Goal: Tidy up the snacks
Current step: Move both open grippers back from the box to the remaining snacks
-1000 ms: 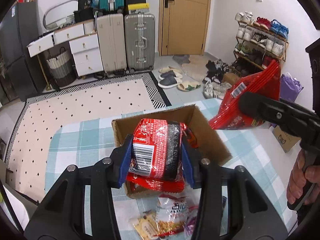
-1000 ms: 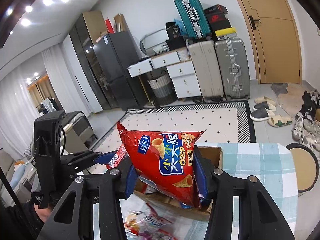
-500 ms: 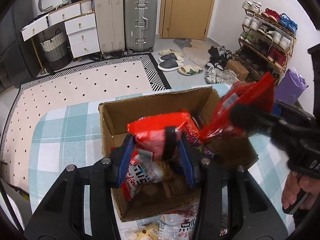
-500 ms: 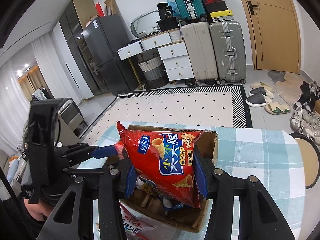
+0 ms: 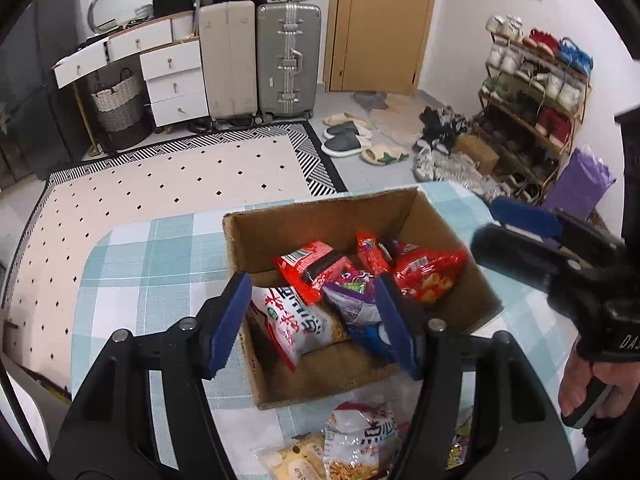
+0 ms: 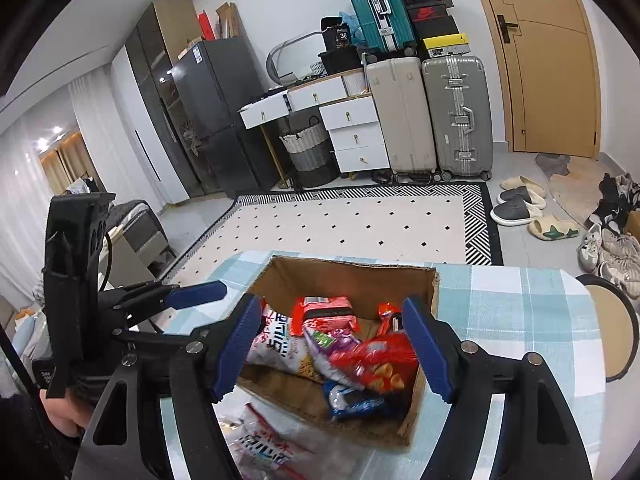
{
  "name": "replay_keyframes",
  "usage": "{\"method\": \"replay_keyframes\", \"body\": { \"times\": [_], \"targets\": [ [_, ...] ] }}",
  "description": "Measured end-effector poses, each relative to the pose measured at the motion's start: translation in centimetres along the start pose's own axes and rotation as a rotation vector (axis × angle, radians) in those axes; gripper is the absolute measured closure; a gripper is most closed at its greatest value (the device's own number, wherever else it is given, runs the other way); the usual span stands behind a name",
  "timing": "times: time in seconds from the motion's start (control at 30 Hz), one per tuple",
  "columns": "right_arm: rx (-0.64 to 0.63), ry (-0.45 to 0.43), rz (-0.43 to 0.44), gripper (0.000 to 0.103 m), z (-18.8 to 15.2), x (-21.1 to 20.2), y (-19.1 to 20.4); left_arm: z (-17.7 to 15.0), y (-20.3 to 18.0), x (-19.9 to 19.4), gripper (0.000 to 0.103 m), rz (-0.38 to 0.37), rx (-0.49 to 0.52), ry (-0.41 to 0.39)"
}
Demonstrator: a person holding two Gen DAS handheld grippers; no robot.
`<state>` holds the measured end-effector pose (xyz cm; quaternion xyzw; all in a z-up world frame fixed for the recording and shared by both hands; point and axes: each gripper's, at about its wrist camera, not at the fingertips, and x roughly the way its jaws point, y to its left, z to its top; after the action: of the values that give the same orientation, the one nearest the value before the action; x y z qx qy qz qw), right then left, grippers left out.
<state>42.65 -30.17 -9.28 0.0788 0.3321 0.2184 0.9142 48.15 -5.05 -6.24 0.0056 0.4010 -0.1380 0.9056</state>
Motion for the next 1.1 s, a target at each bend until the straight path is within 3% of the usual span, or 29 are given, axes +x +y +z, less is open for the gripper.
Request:
{"method": "replay_keyframes", "body": {
  "times": [0.27,0.4,0.63,0.93,1.03,1.1],
  "targets": [
    [0.018,-0.073,0.022,0.023,-1.6,-5.2,1.7,-2.6,0.4,-6.7,0.025,0.038,-0.019,-0.071],
    [0.012,-0.130,0.026,0.021,-3.0,-8.4,3.2,-4.0,0.1,-10.4,0.023,0.044,-0.022,-0.113],
    [-0.011,-0.213,0.013,0.008,-6.2,-12.6,6.2,-7.2,-1.0,-16.2,0.020,0.073,-0.005,-0.193],
    [0.009,-0.231,0.032,0.003,-11.0,-14.6,8.4,-12.2,-2.5,-21.6,0.016,0.118,0.009,-0.246],
    [0.008,-0.224,0.025,0.002,-12.4,-14.7,8.9,-14.0,-2.6,-23.2,0.003,0.141,-0.009,-0.274],
    [0.016,-0.224,0.029,0.002,-13.2,-14.8,9.1,-14.9,-2.5,-24.0,0.000,0.133,-0.030,-0.294]
  ]
}}
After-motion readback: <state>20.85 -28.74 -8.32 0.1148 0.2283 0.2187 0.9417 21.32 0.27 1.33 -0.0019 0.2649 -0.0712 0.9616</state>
